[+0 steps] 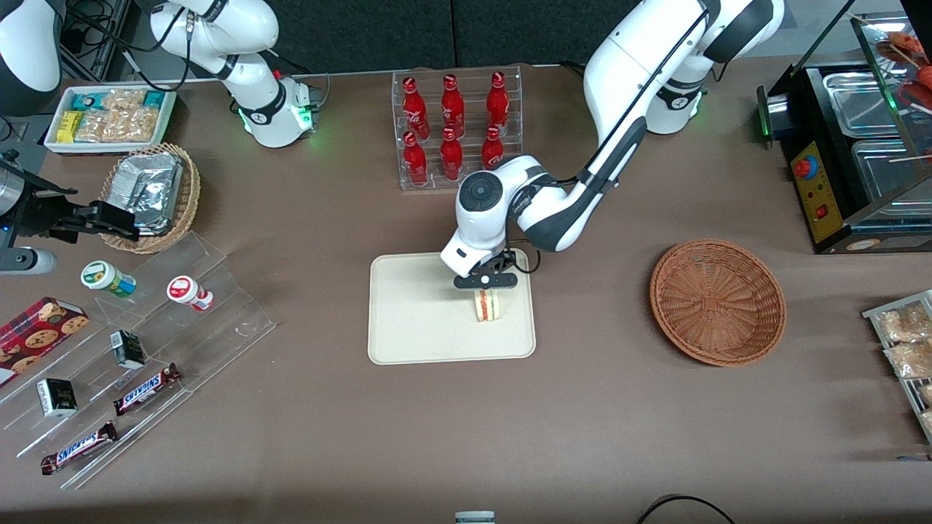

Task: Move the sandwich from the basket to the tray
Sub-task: 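Lower the sandwich onto the tray and open the left gripper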

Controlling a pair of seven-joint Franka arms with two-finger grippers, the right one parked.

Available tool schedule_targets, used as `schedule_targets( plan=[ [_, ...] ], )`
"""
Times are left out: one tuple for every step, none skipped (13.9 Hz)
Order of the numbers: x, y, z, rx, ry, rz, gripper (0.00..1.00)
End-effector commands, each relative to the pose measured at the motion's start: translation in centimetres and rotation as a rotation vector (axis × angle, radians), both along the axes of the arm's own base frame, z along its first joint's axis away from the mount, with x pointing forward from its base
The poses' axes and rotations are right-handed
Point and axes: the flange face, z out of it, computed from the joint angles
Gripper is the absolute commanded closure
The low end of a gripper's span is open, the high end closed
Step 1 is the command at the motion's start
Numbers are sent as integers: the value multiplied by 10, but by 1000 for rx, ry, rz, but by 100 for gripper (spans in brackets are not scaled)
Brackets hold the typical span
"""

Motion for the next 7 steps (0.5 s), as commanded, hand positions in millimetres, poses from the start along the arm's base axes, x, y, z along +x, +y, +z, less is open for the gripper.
schedule_targets(
  plan=[
    [12, -1, 8, -4, -29, 40, 1],
    [23, 1, 21, -20, -43, 75, 1],
    [27, 2, 34, -18, -49, 94, 0],
    [29, 3, 52, -9, -56, 101, 0],
    [32, 8, 70, 0, -64, 111, 0],
    [45, 27, 92, -1, -57, 158, 0],
    [55, 45, 120, -10, -51, 204, 0]
  ],
)
